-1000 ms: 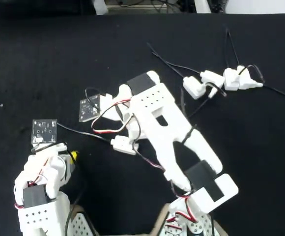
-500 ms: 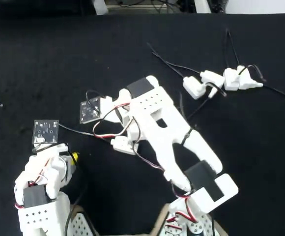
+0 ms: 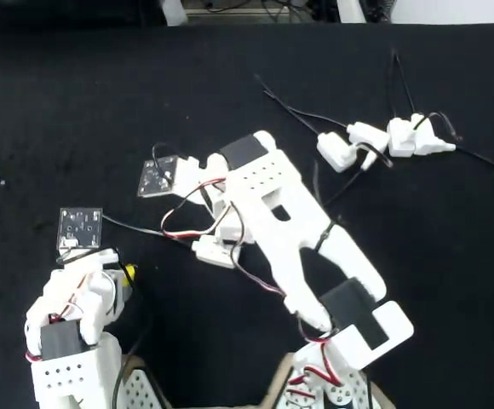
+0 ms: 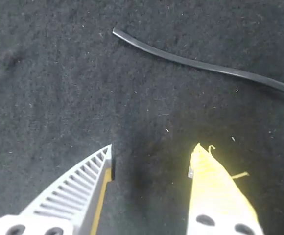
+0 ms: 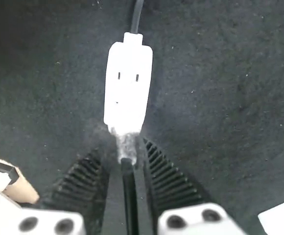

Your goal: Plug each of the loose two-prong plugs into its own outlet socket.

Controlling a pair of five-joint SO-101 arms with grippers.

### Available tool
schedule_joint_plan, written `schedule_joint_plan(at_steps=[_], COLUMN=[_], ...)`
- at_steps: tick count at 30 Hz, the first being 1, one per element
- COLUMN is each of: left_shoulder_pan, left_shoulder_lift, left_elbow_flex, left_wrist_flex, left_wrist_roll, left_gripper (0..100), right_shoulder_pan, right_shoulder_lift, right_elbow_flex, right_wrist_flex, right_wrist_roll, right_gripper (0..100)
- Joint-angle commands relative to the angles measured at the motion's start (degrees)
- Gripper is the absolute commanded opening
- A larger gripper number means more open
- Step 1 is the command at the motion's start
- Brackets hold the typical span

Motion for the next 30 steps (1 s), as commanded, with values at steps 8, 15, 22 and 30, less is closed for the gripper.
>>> schedule_joint_plan(at_steps=[8,15,22,30], left_shoulder_pan=[0.57,0.57,0.57,0.57], left_shoulder_lift=[0.18,0.18,0.18,0.18], left_elbow_flex=[-0.66,-0.66,-0.66,-0.66], left_wrist_flex=[0.44,0.44,0.44,0.44], left_wrist_roll=[-0.44,-0.44,-0.44,-0.44], left_gripper=[26,26,26,26], right_shoulder_pan=[0.79,1.05,0.88,-2.20], right_shoulder_lift=[-5.76,-5.32,-5.23,-5.23], right_elbow_flex=[5.85,6.02,6.11,6.11], right_wrist_flex=[-3.16,-4.48,-4.48,-4.57], right_wrist_roll=[0.97,2.73,5.01,5.01], right_gripper=[1.0,1.0,1.0,1.0])
